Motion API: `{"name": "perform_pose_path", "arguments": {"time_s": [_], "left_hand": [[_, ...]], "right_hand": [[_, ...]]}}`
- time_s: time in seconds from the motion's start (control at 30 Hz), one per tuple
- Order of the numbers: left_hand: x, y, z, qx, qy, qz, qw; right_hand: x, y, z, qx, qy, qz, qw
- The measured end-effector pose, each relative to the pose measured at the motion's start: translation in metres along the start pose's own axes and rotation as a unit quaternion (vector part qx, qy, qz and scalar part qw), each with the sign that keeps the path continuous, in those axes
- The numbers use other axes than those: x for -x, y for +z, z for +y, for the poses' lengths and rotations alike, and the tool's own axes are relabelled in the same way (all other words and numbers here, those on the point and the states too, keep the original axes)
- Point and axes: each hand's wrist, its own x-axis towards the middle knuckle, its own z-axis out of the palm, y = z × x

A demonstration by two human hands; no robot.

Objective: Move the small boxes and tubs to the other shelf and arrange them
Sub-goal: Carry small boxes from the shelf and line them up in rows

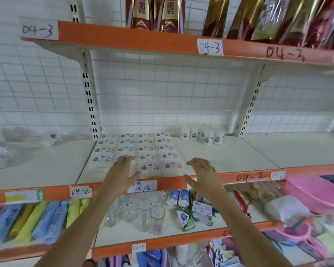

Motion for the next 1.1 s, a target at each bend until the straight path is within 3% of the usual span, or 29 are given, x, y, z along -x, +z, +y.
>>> {"name": "perform_pose_path", "arguments": {"time_s": [0.13, 0.23, 0.4, 0.6, 0.7, 0.87, 1.0, 1.1], "left_hand": [[0.05, -0.017, 0.008, -0.121, 0.082, 0.058, 0.988], [0.097, -0.021, 0.007, -0.153, 0.09, 0.059, 0.982], [0.19, -0.029, -0.003, -0.156, 0.009, -0.003, 0.988], [0.306, -0.077, -0.039, -0.16, -0.119, -0.007, 0.98], [0.359, -0.117, -0.057, -0.146, -0.233, 0.034, 0.961], [0.422, -0.178, -0.093, -0.103, -0.348, 0.106, 0.926], [0.45, -0.22, -0.136, -0.11, -0.377, 0.166, 0.904], [0.452, -0.25, -0.179, -0.11, -0.383, 0.169, 0.902]], "right_hand": [[0.046, -0.02, -0.004, 0.033, -0.04, 0.047, 0.998], [0.088, -0.02, -0.003, 0.019, -0.042, 0.019, 0.999], [0.138, 0.0, -0.014, -0.039, -0.064, -0.024, 0.997], [0.158, 0.034, -0.1, -0.104, -0.157, -0.101, 0.977], [0.157, 0.044, -0.164, -0.126, -0.231, -0.143, 0.954], [0.147, 0.056, -0.267, -0.174, -0.319, -0.167, 0.917], [0.13, 0.063, -0.349, -0.209, -0.369, -0.173, 0.889], [0.107, 0.074, -0.406, -0.215, -0.377, -0.171, 0.885]]}}
